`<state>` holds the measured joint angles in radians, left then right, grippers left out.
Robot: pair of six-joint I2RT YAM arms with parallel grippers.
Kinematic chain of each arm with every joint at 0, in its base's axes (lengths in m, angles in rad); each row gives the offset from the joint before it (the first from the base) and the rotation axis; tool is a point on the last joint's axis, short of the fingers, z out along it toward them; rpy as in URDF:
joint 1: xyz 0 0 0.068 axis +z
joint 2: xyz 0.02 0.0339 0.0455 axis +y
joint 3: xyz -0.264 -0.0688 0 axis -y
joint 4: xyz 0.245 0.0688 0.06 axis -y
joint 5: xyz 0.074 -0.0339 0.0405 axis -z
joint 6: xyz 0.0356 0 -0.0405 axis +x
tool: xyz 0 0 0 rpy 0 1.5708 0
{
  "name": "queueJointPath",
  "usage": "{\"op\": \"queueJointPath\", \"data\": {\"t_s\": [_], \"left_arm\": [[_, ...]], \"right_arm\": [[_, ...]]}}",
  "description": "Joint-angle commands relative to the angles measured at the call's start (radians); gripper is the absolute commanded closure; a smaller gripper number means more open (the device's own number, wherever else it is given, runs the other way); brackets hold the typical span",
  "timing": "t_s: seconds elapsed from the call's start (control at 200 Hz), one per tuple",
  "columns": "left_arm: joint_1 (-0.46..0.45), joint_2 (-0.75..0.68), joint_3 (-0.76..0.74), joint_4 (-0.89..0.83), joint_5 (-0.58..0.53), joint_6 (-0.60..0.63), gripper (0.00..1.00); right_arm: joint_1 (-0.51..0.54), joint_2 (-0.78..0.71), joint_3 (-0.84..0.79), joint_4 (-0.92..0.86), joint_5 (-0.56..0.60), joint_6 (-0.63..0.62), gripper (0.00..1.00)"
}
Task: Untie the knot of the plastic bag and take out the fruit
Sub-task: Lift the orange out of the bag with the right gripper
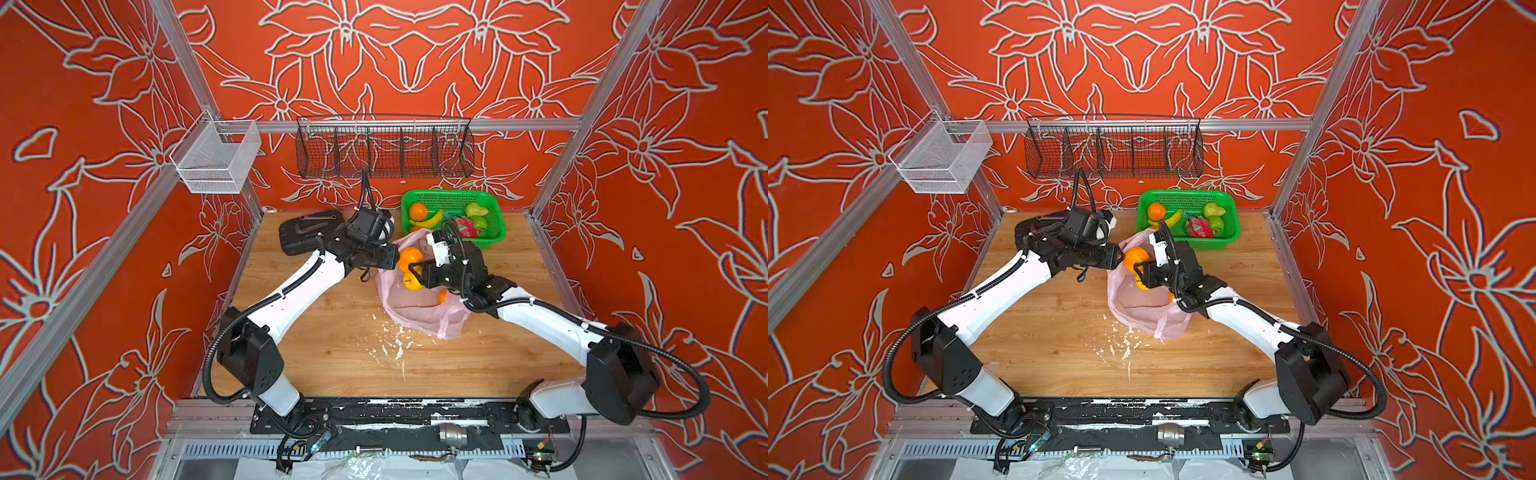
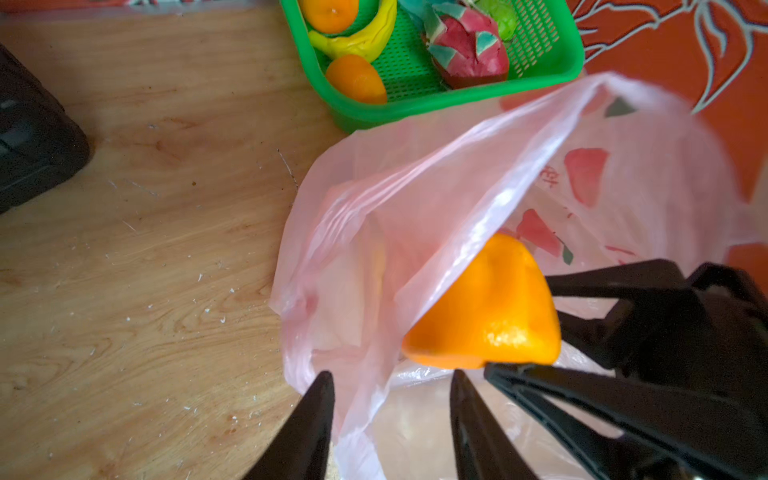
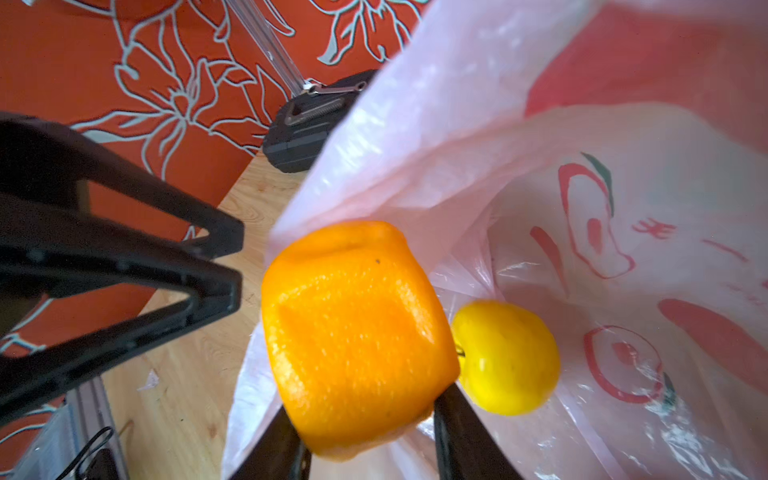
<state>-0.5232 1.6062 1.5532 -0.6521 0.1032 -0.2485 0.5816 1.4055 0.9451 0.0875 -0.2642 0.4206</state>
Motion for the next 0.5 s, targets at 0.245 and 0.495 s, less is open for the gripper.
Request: {"op": "queueJointPath", "data": {"t_s": [0.245, 0.495], "left_arm": [[0.031, 0.008, 0.062, -0.054, 0.0, 0.018, 0.5], [0.071, 0.01, 0.082, -0.023, 0.111, 0.0, 0.5]], "right_arm": [[-0.01, -0.02, -0.033, -0.019, -0.175, 0.053, 0.56], [-0.015, -0.192, -0.002, -0.165, -0.099, 0.001, 0.55]]}}
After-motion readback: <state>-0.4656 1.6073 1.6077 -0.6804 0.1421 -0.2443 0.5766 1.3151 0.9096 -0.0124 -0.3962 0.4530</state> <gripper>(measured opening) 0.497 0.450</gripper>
